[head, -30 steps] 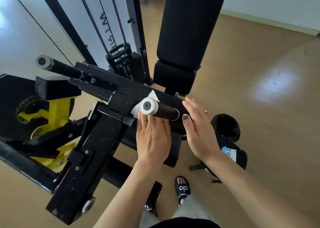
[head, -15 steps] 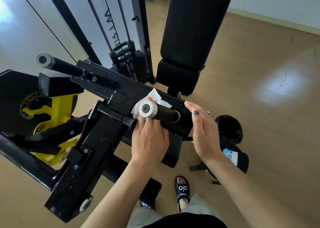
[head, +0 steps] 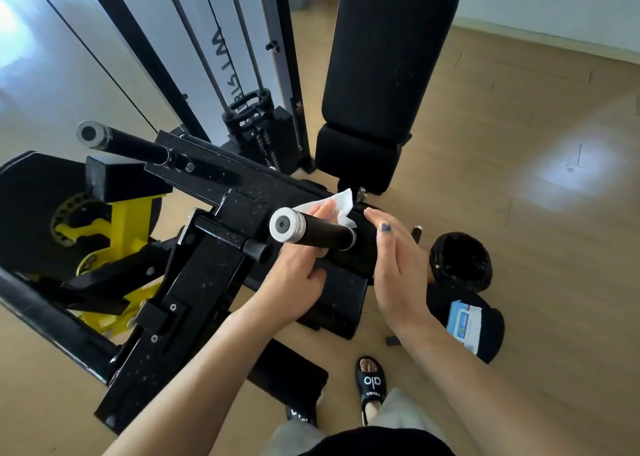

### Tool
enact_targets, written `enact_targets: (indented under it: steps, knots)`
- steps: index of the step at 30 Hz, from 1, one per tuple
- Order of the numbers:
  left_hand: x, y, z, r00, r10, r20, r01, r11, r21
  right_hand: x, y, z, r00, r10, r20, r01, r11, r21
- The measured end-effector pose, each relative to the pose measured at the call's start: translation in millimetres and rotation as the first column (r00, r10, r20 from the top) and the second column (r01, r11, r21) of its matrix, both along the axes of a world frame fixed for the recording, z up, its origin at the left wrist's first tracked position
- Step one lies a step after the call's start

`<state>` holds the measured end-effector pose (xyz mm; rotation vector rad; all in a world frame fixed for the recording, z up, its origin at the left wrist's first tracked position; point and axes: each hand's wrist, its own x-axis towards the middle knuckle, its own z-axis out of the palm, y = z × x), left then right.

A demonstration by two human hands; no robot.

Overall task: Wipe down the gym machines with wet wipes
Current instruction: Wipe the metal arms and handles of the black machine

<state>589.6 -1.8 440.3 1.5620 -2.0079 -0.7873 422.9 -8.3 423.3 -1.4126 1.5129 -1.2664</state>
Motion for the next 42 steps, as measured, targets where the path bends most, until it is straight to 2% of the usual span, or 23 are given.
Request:
enact_targets:
  steps: [2, 4, 6, 8, 10, 12, 13, 16, 19, 23, 26, 31, 35, 38, 40, 42]
  knots:
    - [-5, -6, 6, 0.982, 0.035, -0.188, -0.026, 0.999, 0.046, 3, 0, 0, 0.999, -0.030, 0.021, 0.030, 1.000, 0.002]
    - [-9, -9, 7, 0.970, 0.061, -0.237, -0.047, 0.997, 0.064, 4, 1, 1, 0.999, -0.039, 0.024, 0.038, 0.999, 0.015]
    - [-8, -3, 3, 0.975, 0.063, -0.215, -0.051, 0.997, 0.063, 2, 1, 1, 1.000, -0.020, 0.017, 0.020, 1.000, 0.015]
    - [-8, 7, -5, 0.991, 0.056, -0.122, -0.049, 0.997, 0.056, -2, 1, 0, 1.000, 0.003, 0.004, -0.003, 1.000, 0.015]
    - [-7, 14, -13, 0.995, 0.026, 0.093, -0.023, 0.999, -0.034, -4, -1, 1, 1.000, 0.024, -0.015, -0.023, 0.999, 0.027]
    - [-3, 13, -16, 0.949, 0.001, 0.316, 0.038, 0.992, -0.117, -5, -2, 2, 0.999, 0.017, -0.028, -0.016, 0.999, 0.036]
    - [-2, 12, -13, 0.925, -0.009, 0.380, 0.060, 0.991, -0.122, -4, -2, 3, 1.000, 0.007, -0.028, -0.006, 0.999, 0.043]
    - [-5, -2, 10, 0.902, 0.005, 0.431, 0.080, 0.981, -0.179, 0, -4, 13, 1.000, -0.007, -0.026, 0.008, 0.999, 0.053]
    - [6, -24, 8, 0.827, 0.021, 0.562, 0.117, 0.971, -0.208, 9, -4, 33, 0.999, 0.041, -0.013, -0.042, 0.998, -0.051]
    - [40, -44, 9, 0.864, -0.061, 0.500, 0.051, 0.998, 0.032, 37, -4, 63, 0.947, 0.313, 0.065, -0.308, 0.948, -0.073]
    - [51, -52, 26, 0.793, -0.063, 0.606, 0.013, 0.996, 0.085, 56, -6, 71, 0.930, 0.367, 0.000, -0.366, 0.929, -0.043]
    - [69, -39, 32, 0.843, 0.000, 0.539, -0.073, 0.991, 0.114, 64, -9, 69, 0.957, 0.291, 0.000, -0.290, 0.954, -0.079]
    - [85, -15, 31, 0.853, -0.179, 0.491, 0.164, 0.984, 0.074, 84, -1, 82, 0.985, 0.165, 0.045, -0.153, 0.970, -0.190]
    - [101, -19, 33, 0.818, -0.259, 0.513, 0.270, 0.961, 0.054, 103, -1, 87, 0.998, -0.014, -0.059, -0.003, 0.961, -0.277]
    - [117, -31, 38, 0.827, -0.209, 0.521, 0.236, 0.972, 0.014, 110, -4, 86, 0.989, -0.111, -0.094, 0.077, 0.946, -0.316]
    - [141, -40, 40, 0.849, -0.105, 0.517, 0.137, 0.990, -0.025, 116, -5, 84, 0.981, -0.186, -0.063, 0.157, 0.935, -0.318]
